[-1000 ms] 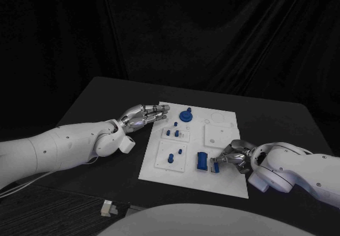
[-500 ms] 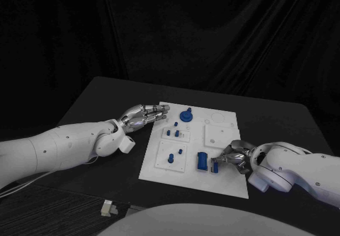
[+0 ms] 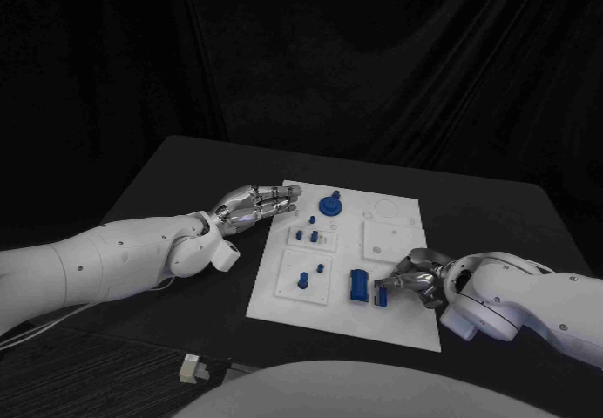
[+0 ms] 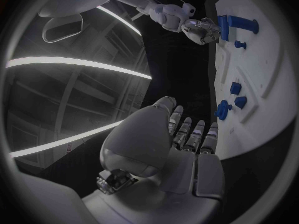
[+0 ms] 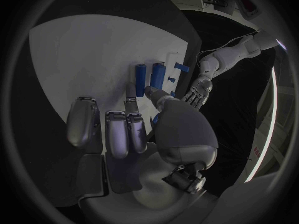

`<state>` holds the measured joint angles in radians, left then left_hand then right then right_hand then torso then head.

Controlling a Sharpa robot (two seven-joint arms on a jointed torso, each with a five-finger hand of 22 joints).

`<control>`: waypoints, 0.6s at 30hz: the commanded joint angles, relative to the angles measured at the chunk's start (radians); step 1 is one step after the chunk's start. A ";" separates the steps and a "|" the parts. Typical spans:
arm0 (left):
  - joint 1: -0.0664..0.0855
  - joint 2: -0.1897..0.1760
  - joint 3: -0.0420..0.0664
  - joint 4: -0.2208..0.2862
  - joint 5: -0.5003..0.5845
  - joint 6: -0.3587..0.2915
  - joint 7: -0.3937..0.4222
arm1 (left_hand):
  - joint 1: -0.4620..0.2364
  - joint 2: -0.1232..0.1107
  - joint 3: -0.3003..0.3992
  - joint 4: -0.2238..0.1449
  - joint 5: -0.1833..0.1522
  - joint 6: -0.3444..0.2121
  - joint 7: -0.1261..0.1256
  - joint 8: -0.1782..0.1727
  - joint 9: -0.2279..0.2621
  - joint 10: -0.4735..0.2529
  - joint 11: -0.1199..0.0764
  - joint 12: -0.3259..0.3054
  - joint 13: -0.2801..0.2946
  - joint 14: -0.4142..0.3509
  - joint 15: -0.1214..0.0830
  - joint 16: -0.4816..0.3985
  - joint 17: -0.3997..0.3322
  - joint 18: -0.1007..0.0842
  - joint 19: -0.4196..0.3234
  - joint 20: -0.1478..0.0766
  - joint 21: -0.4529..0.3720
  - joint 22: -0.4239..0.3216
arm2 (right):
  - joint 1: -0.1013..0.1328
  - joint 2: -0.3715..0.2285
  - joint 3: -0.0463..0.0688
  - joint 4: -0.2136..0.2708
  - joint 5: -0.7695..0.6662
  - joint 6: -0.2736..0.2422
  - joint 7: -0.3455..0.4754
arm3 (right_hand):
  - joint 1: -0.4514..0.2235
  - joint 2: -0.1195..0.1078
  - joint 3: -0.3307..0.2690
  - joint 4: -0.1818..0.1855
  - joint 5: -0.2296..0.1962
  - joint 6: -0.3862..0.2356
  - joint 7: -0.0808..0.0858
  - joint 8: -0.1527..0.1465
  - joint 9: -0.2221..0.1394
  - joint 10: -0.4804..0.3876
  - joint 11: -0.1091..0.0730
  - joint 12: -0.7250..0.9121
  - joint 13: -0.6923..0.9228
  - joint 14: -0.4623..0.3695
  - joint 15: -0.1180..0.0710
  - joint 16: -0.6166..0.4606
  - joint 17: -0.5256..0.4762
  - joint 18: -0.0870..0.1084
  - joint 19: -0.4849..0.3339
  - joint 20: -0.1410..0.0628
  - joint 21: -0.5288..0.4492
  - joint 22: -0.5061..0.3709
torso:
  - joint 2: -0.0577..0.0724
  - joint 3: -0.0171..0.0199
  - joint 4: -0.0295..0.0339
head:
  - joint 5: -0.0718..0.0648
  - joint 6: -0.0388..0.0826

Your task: Assemble the parts on the task board

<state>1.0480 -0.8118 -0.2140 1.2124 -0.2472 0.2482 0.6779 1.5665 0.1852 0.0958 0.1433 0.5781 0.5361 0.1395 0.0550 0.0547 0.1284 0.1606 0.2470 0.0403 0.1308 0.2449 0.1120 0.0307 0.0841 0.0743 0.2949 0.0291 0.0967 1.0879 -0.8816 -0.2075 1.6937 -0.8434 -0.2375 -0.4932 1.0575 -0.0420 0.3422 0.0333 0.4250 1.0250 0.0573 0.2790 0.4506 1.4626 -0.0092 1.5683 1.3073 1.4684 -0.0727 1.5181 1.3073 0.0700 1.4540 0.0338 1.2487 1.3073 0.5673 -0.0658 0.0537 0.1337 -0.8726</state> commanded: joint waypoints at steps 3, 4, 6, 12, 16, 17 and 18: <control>-0.002 0.003 0.001 0.001 0.007 0.015 0.013 | -0.003 -0.004 0.006 0.002 0.004 -0.003 0.002 0.003 0.000 0.003 0.008 0.006 0.001 -0.002 0.008 0.006 0.002 -0.011 0.003 0.000 -0.003 -0.001 | -0.004 0.000 -0.001 0.002 -0.025 -0.006 -0.005 | -0.005 0.000 -0.016 0.004 -0.018 -0.010 0.002 0.000 0.002 0.108 -0.006 0.003 0.263 0.081 -0.005 -0.006 0.160 0.002 -0.006 -0.001 -0.008 0.167 | 0.000 0.0000 0.0000 | 0.000 0.000; -0.002 0.003 0.001 0.001 0.007 0.016 0.013 | -0.003 -0.004 0.006 0.002 0.004 -0.003 0.002 0.003 0.000 0.003 0.008 0.006 0.001 -0.002 0.008 0.006 0.002 -0.011 0.003 0.000 -0.003 -0.001 | -0.004 0.000 -0.001 0.003 -0.025 -0.006 -0.005 | -0.005 0.000 -0.017 0.004 -0.020 -0.011 0.002 0.000 0.002 0.108 -0.006 0.003 0.263 0.081 -0.005 -0.006 0.160 0.002 -0.006 -0.001 -0.007 0.167 | 0.000 0.0000 -0.0001 | 0.000 0.000; -0.002 0.003 0.001 0.001 0.007 0.016 0.012 | -0.003 -0.004 0.006 0.002 0.004 -0.003 0.002 0.003 0.000 0.003 0.008 0.006 0.001 -0.002 0.008 0.006 0.002 -0.011 0.003 0.000 -0.003 -0.001 | -0.004 -0.001 -0.001 0.003 -0.026 -0.006 -0.005 | -0.008 0.000 -0.029 0.010 -0.043 -0.012 0.003 0.000 0.004 0.108 -0.005 0.003 0.263 0.081 -0.005 -0.006 0.160 0.002 -0.006 -0.001 -0.008 0.167 | 0.000 0.0002 0.0000 | 0.000 0.000; -0.002 0.004 0.001 0.000 0.007 0.018 0.011 | -0.004 -0.004 0.008 0.002 0.004 -0.004 0.002 0.003 0.000 0.002 0.008 0.006 0.001 -0.001 0.009 0.007 0.002 -0.011 0.003 0.000 -0.003 -0.001 | -0.004 -0.002 -0.001 0.003 -0.028 -0.006 -0.003 | -0.022 0.000 -0.067 0.037 -0.118 -0.013 0.004 0.003 0.008 0.108 -0.003 0.003 0.263 0.081 -0.003 -0.005 0.161 0.002 -0.006 0.001 -0.011 0.167 | 0.000 0.0000 -0.0002 | 0.001 0.000; -0.003 0.004 0.001 0.000 0.007 0.018 0.009 | -0.004 -0.004 0.008 0.002 0.004 -0.004 0.002 0.003 0.000 0.002 0.008 0.006 0.001 -0.001 0.009 0.007 0.002 -0.011 0.003 0.000 -0.003 -0.001 | -0.004 -0.002 -0.001 0.004 -0.028 -0.006 -0.003 | -0.034 -0.001 -0.089 0.055 -0.158 -0.013 0.005 0.004 0.010 0.108 -0.003 0.003 0.263 0.081 -0.003 -0.005 0.161 0.002 -0.005 0.001 -0.011 0.167 | 0.000 0.0000 -0.0001 | 0.000 0.000; -0.003 0.004 0.001 0.000 0.007 0.019 0.009 | -0.004 -0.004 0.008 0.002 0.004 -0.004 0.002 0.003 0.000 0.002 0.008 0.006 0.001 -0.001 0.009 0.007 0.002 -0.011 0.003 0.000 -0.003 -0.001 | -0.004 -0.003 -0.001 0.004 -0.028 -0.006 -0.003 | -0.040 -0.001 -0.099 0.064 -0.176 -0.013 0.005 0.004 0.011 0.108 -0.002 0.003 0.263 0.081 -0.002 -0.005 0.162 0.002 -0.005 0.002 -0.011 0.167 | 0.000 0.0000 -0.0001 | 0.000 0.000; -0.003 0.004 0.001 0.000 0.007 0.019 0.009 | -0.004 -0.004 0.008 0.002 0.004 -0.004 0.002 0.003 0.000 0.002 0.008 0.006 0.001 -0.001 0.009 0.007 0.002 -0.011 0.003 0.000 -0.003 -0.001 | -0.004 -0.003 -0.001 0.004 -0.028 -0.006 -0.003 | -0.044 -0.001 -0.105 0.069 -0.189 -0.012 0.005 0.005 0.011 0.108 -0.002 0.003 0.263 0.081 -0.002 -0.005 0.162 0.002 -0.005 0.002 -0.012 0.167 | 0.000 0.0001 0.0000 | 0.000 0.000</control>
<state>1.0467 -0.8097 -0.2140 1.2110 -0.2472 0.2533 0.6764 1.5665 0.1853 0.0985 0.1461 0.5781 0.5361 0.1394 0.0550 0.0547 0.1284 0.1606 0.2470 0.0403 0.1308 0.2449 0.1120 0.0316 0.0841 0.0743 0.2949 0.0291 0.0968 1.0865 -0.8829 -0.2083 1.6948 -0.8629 -0.2383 -0.4923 1.0245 -0.0432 0.2452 0.0997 0.2483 1.0144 0.0611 0.2789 0.4605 1.4627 -0.0092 1.5683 1.3073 1.4685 -0.0729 1.5183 1.3073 0.0701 1.4540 0.0338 1.2428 1.3079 0.5673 -0.0657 0.0535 0.1343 -0.8726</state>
